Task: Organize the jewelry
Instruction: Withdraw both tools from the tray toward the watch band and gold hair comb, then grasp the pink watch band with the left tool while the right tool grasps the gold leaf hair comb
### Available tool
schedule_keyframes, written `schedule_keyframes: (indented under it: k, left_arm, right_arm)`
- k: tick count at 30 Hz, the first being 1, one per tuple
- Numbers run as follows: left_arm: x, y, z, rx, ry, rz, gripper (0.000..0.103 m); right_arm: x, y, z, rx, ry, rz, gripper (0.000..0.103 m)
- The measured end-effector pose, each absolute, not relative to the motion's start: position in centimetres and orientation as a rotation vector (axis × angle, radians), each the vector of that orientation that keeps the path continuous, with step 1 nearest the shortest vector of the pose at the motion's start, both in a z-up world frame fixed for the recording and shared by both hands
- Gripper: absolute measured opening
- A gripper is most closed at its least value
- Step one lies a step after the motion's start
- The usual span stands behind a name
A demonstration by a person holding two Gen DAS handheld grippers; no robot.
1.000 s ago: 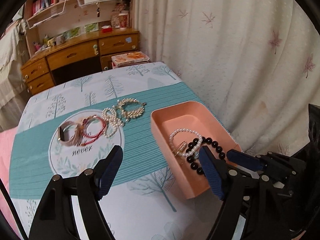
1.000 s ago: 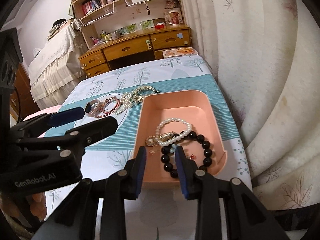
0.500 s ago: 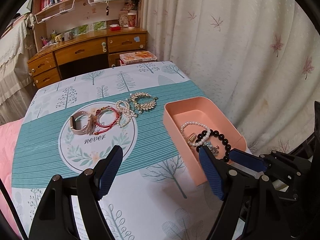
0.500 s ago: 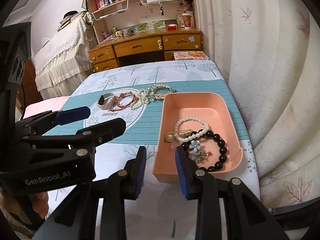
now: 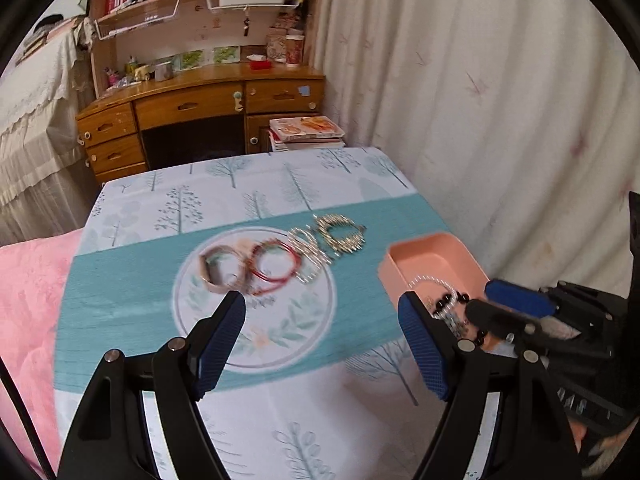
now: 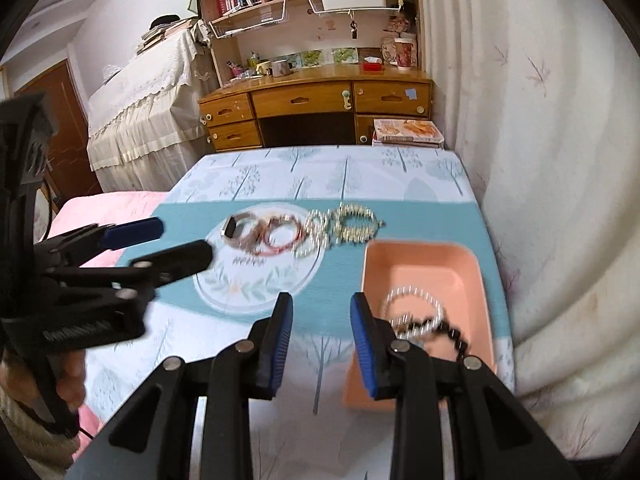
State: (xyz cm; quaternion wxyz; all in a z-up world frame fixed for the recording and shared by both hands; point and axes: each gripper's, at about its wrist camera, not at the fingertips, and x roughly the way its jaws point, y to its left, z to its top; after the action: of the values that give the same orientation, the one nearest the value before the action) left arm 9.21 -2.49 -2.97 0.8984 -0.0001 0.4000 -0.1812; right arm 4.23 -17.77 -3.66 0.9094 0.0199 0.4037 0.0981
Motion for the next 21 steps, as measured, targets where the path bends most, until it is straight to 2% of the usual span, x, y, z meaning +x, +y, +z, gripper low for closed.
schedule_keyframes:
  k: [6, 14, 21]
  left_arm:
    - [15.1, -0.1, -3.6, 0.017, 0.922, -0.316, 0.077]
    - [22.9, 1.2, -9.0, -0.074, 1.135, -0.283, 0.077]
    - [25.7, -0.7, -12.6, -0.068, 1.231, -0.285, 0.067]
  right_arm:
    - [11.6, -18.4, -3.5, 0.088, 0.925, 0.214, 0.030]
    - [22.6, -20.0, -8.4, 0.151, 1.125, 0.181, 0.030]
    - [28.2, -20.6, -14.2, 0.119, 1.297, 0.236, 0.030]
